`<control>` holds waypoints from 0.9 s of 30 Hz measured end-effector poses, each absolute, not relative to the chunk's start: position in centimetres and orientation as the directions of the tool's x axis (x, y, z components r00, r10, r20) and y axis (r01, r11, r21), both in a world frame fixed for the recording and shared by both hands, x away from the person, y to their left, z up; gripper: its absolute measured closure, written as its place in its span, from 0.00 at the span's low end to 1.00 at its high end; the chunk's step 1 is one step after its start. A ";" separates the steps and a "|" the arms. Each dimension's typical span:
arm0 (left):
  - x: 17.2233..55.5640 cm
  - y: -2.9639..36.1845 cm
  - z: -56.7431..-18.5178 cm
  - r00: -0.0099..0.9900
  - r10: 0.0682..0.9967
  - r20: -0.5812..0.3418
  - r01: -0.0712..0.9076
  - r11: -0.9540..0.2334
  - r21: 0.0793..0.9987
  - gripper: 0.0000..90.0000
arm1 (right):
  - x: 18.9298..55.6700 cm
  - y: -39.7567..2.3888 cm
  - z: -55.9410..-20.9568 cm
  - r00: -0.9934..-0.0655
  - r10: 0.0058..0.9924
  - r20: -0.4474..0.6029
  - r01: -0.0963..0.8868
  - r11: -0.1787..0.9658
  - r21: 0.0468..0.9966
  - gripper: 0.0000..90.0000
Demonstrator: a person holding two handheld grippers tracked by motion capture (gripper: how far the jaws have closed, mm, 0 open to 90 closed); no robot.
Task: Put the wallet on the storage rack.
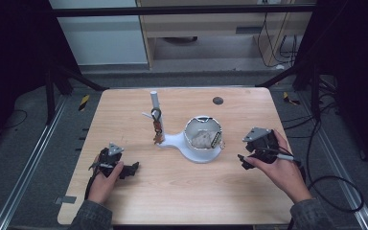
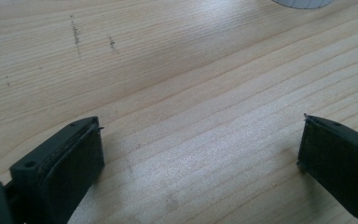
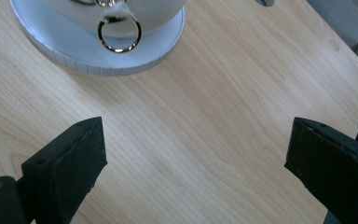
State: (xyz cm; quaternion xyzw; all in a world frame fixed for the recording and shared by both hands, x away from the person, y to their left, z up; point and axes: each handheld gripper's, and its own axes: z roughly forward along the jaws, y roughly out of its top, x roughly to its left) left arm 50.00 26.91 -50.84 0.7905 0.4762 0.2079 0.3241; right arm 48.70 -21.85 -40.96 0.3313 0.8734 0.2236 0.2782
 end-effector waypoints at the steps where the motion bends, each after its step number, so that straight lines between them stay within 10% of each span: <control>1: 50.0 26.9 -50.8 0.460 0.888 0.020 0.618 -0.336 0.710 0.00 | 48.6 -22.0 -41.2 -0.625 0.706 -0.333 0.459 0.678 0.574 0.06; 27: 50.0 26.9 -50.8 0.459 0.888 0.020 0.618 -0.335 0.711 0.00 | 48.2 -24.5 -47.1 -0.590 0.777 -0.221 0.523 0.576 0.628 0.10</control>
